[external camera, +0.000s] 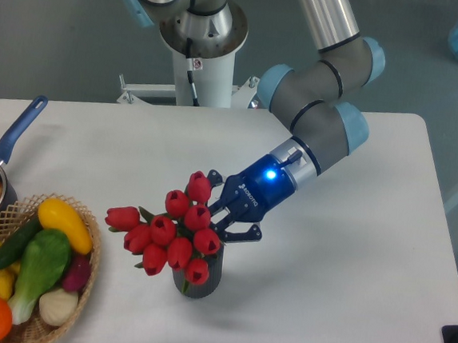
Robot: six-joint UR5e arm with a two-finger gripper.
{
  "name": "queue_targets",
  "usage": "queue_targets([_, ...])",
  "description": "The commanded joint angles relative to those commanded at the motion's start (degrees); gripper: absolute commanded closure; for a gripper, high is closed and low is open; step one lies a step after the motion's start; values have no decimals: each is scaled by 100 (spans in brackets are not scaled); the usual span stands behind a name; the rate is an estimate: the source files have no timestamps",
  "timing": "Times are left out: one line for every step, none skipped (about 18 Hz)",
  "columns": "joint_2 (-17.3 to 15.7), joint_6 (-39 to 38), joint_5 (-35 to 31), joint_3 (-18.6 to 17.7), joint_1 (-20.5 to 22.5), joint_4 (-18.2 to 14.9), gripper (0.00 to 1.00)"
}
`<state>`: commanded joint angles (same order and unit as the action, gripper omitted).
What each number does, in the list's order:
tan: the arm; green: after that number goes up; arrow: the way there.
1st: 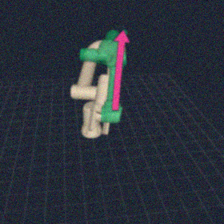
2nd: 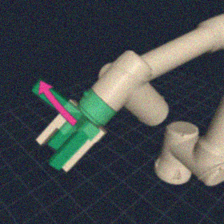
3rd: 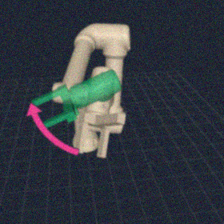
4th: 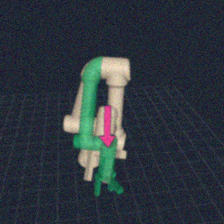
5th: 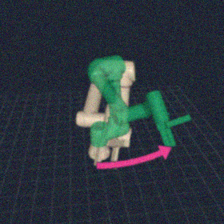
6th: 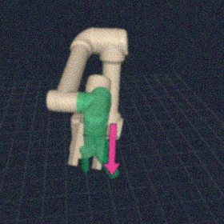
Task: Insert the flowers into the vase
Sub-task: 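Open the right gripper and settle the tulips down into the vase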
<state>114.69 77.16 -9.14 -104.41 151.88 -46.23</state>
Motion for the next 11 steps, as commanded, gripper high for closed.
queue_targets([18,97,26,-35,0,0,74])
queue_targets([53,211,79,-61,0,0,74])
queue_targets([97,308,175,-79,0,0,74])
queue_targets([132,387,263,-88,0,0,74])
queue_targets([158,422,299,-97,0,0,74])
queue_targets([158,423,308,-97,0,0,74])
queue_targets([158,423,308,-105,0,0,74])
queue_targets([158,423,308,-114,0,0,74])
queue_targets([158,431,308,-123,0,0,74])
queue_targets([158,458,308,-123,0,0,74])
queue_targets([158,501,308,-123,0,0,74])
